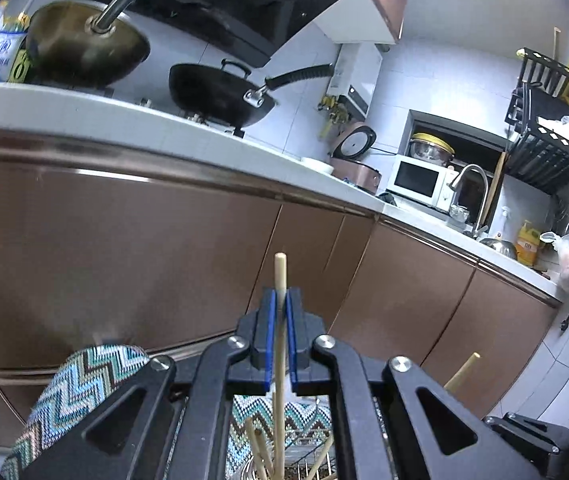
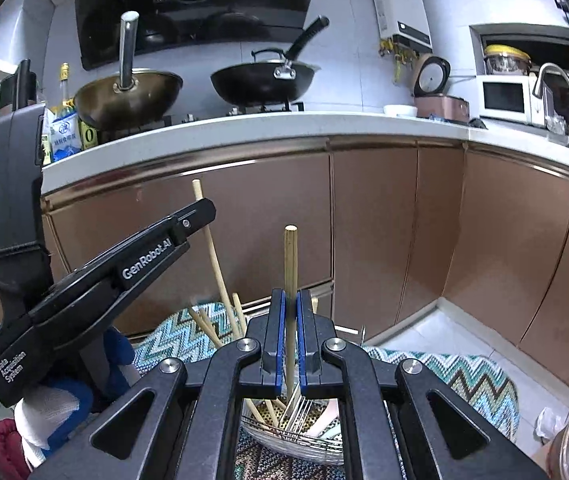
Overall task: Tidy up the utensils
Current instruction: 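Open both tools to drop the chopsticks into the wire holder, then move both tools back above the last white spoon and chopstick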
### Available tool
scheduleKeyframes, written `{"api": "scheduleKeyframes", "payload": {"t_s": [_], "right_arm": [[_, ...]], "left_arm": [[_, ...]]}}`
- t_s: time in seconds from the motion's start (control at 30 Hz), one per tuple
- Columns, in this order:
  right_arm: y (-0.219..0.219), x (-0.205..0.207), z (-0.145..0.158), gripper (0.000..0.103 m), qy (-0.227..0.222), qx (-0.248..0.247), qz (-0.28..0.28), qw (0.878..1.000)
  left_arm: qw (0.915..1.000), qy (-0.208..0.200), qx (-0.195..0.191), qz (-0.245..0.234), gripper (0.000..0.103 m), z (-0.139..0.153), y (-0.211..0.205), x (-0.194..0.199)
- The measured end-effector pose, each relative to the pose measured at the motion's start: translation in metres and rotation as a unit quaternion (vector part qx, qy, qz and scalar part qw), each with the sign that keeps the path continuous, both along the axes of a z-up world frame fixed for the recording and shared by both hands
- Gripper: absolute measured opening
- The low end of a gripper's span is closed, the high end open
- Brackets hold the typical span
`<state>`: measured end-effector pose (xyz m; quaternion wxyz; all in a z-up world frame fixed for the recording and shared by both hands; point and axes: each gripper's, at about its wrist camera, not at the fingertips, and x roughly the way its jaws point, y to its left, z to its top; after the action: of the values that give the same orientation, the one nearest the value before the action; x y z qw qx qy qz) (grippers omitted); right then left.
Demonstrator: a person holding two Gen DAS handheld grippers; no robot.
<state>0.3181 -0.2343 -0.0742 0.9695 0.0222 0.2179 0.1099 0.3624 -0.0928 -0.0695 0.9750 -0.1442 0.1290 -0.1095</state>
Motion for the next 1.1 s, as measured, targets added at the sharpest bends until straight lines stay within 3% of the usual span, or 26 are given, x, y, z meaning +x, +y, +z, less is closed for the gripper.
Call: {"api": "scheduleKeyframes", "payload": {"t_s": [0.13, 0.33, 0.73, 1.1], "right_arm": [[0.0, -0.004, -0.007, 0.011, 0.006, 0.0, -0.007, 1.0], [-0.006, -0.02, -0.001, 0.021, -0.002, 0.009, -0.021, 1.0], [-0.011, -0.086, 0.022, 0.032, -0.022, 0.007, -0.044, 0.999], [-0.022, -0.16, 0.037, 0.06, -0.047, 0.015, -0.093, 0.994]], "left_arm": [[1.0, 0.006, 0.003, -0.001, 0.008, -0.005, 0.003, -0.007], [1.0, 0.004, 0.009, 0.0, 0.018, 0.007, 0.013, -0.028], [0.999, 0.004, 0.045, -0.005, 0.046, 0.03, 0.021, -0.102], [0.9976, -0.001, 0.068, -0.015, 0.055, 0.044, 0.029, -0.176]]}}
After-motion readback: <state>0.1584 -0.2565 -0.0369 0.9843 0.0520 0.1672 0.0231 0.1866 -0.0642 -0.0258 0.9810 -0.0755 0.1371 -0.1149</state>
